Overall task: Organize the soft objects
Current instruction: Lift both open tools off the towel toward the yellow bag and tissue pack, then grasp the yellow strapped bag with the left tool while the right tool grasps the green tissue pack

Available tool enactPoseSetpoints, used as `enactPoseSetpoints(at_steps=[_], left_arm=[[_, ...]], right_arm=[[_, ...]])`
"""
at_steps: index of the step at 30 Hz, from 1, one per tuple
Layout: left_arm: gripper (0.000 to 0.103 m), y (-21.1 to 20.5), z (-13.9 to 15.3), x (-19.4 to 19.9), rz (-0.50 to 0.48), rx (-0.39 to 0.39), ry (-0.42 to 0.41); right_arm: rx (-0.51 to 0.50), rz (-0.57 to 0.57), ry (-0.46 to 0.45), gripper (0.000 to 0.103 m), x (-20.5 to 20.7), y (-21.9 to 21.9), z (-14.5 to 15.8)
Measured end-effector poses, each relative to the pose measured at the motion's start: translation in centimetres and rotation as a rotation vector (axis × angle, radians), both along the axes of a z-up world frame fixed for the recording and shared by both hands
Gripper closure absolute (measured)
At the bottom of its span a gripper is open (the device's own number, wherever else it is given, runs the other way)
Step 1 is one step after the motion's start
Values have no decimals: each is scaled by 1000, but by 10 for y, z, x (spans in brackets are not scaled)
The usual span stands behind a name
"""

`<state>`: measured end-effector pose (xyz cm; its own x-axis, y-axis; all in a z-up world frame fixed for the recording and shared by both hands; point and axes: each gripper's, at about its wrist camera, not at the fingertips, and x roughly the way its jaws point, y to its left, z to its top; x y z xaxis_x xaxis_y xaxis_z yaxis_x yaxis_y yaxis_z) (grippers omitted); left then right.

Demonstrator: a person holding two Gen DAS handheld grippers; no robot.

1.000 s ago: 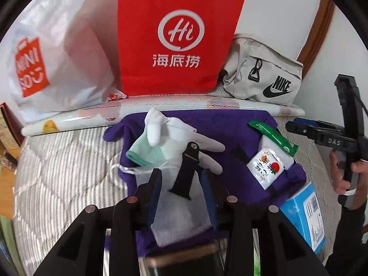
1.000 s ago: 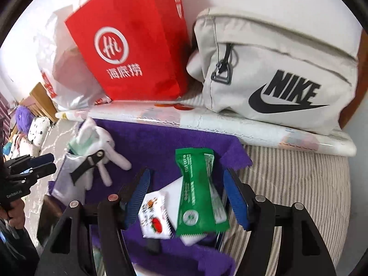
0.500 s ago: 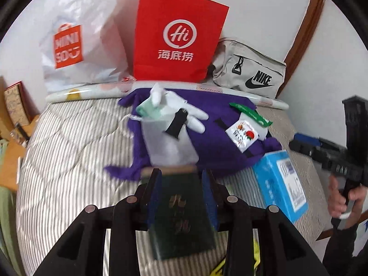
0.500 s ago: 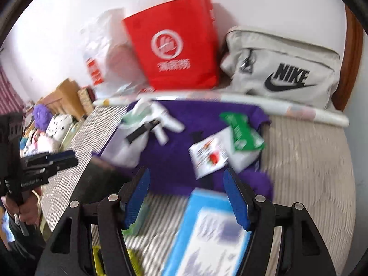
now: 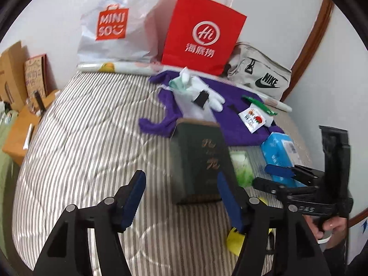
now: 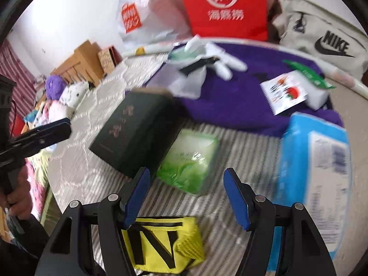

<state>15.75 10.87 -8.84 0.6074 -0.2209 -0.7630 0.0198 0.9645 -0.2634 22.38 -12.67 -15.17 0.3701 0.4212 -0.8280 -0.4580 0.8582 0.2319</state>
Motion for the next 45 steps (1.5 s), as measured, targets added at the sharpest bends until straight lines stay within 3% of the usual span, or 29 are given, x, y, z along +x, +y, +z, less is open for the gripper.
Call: enactPoseSetpoints(at_steps=[13,21,32,41,45], left_arm=[[40,17,-25,-17,-1,-25,52],[40,0,-27,-18,-49,-28,54],[40,-43,-38,-32,-154,-18,96],[40,-96,-48,-53,-306,-30,109],[39,-114,-47,-58,-339,26,95]], right_arm=[[-109,-15,8,37,12,31,-35],[-71,-53,-52,45,11,21,-32],[-7,-46,-130,45,-48,-23,15],[28,-60,-162,45,-111,-65,23],[69,-105,-152,45,-127,-89,18]])
